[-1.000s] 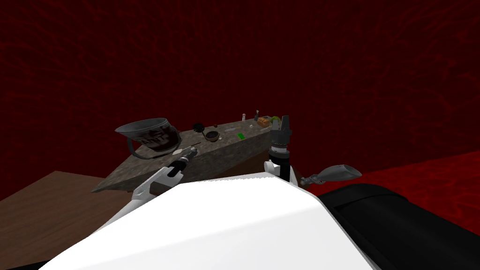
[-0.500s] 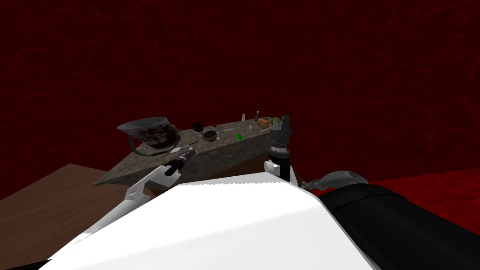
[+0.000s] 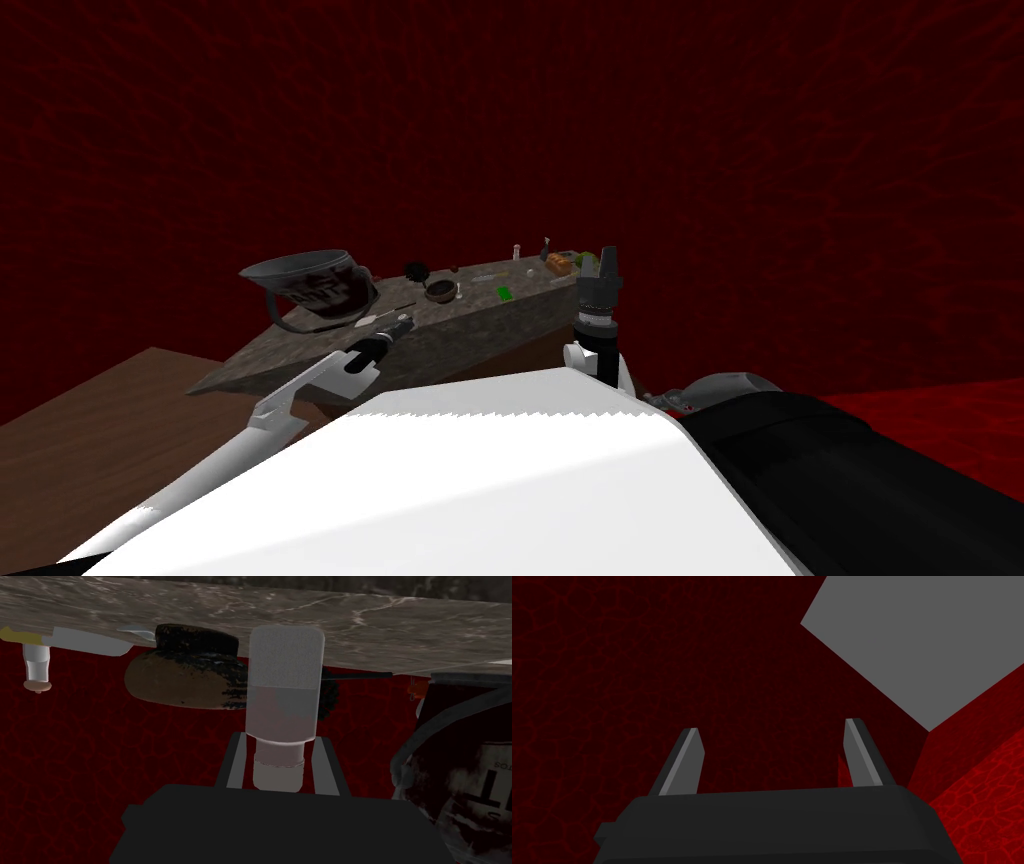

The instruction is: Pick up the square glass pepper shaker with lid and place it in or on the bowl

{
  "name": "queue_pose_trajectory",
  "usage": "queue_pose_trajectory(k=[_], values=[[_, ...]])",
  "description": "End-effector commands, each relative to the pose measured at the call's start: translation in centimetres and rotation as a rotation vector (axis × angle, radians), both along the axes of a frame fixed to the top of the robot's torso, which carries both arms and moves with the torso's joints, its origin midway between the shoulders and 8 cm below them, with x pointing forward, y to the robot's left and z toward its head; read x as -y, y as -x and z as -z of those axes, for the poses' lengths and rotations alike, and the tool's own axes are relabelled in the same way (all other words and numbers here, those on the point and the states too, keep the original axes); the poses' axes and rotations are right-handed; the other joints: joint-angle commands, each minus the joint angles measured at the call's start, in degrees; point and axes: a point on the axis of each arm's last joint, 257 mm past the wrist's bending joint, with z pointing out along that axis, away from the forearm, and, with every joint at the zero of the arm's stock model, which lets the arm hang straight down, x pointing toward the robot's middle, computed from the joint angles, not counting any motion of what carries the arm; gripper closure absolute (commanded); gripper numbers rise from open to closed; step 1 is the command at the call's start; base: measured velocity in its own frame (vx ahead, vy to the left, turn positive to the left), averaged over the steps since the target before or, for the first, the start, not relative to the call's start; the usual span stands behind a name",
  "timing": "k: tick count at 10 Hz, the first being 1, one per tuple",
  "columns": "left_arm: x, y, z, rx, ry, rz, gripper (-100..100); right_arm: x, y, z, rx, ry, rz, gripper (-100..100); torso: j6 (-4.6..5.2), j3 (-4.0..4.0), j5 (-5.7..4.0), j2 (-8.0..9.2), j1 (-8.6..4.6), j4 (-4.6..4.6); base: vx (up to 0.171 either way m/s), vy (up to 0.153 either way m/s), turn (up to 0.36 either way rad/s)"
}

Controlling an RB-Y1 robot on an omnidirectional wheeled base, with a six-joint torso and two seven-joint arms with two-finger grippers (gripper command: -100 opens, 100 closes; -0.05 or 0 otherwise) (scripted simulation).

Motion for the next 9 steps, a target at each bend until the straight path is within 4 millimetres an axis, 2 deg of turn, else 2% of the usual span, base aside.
queue_pose_trajectory(k=[1,4,9], values=[[-0.5,0.2,-0.6,-0.01,-0.002,-0.013,100,0.0,0.0,0.0,0.0,0.0,0.0,0,0.0,0.0,0.0,0.0,0.0,0.0,0.057,-0.078,-0.058],[-0.4,0.2,-2.8,0.009,0.039,-0.035,100,0.0,0.0,0.0,0.0,0.0,0.0,0,0.15,-0.18,0.04,-0.35,0.27,-0.02,0.118,-0.005,-0.157],[0.5,-0.2,-6.3,0.059,0.109,-0.046,100,0.0,0.0,0.0,0.0,0.0,0.0,0,0.09,-0.1,0.2,-0.21,0.63,0.0,0.084,0.061,-0.12]])
